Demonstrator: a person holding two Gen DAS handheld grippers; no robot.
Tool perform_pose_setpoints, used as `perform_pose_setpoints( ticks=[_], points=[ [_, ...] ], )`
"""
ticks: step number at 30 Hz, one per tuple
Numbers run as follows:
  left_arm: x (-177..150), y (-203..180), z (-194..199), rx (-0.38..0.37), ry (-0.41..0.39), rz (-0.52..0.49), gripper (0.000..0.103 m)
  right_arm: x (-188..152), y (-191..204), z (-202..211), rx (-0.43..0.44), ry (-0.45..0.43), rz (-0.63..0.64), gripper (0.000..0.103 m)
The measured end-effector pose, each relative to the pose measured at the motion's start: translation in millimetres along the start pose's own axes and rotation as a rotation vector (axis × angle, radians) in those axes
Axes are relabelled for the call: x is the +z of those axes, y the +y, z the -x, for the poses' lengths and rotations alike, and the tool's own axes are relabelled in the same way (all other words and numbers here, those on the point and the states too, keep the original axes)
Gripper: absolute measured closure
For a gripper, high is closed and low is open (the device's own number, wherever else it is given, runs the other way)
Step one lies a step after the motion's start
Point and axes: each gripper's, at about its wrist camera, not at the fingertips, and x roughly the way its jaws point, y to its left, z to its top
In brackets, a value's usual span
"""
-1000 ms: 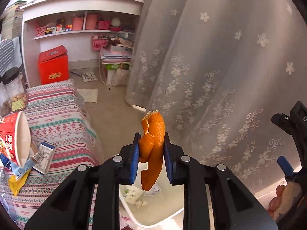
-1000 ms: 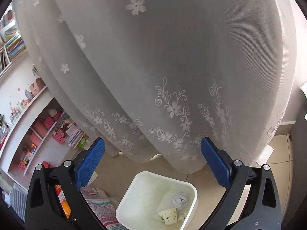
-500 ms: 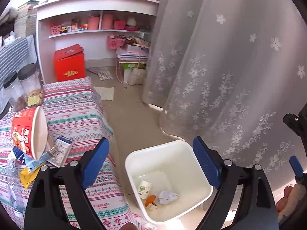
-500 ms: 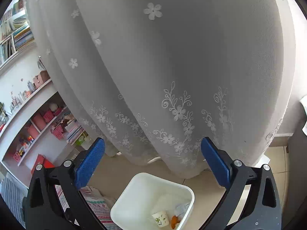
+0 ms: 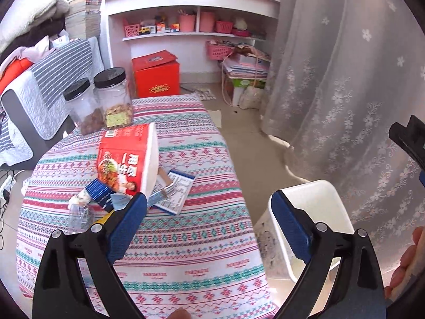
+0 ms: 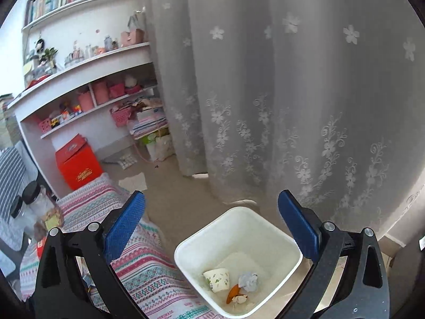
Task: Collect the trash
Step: 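Reach the left gripper to the clear plastic bottle and grasp it, then grasp the white wrapped tissue with the right gripper while the left lifts the bottle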
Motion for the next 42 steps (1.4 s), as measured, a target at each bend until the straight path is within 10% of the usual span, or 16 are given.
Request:
perform_pose_setpoints(
  ticks=[12,25,30,42],
  points=[
    [-17,147,-55,0.148,0.314,0.066,0.011,-25,76,1,0.156,0.121,0.129,0.007],
    [-50,229,-142,0.094,0.588,0.267,0.012,-44,122,-12,0.236,0.238,0.186,0.007],
    [-53,236,-144,0.044,0.602,0.273,0.04,-53,139,-13,0.262,0.265,0.216,0.007],
    [-33,305,-41,0.005,0.35,0.465,0.043,-98,215,7,0.472,0.373,0.375,0.007]
  ],
)
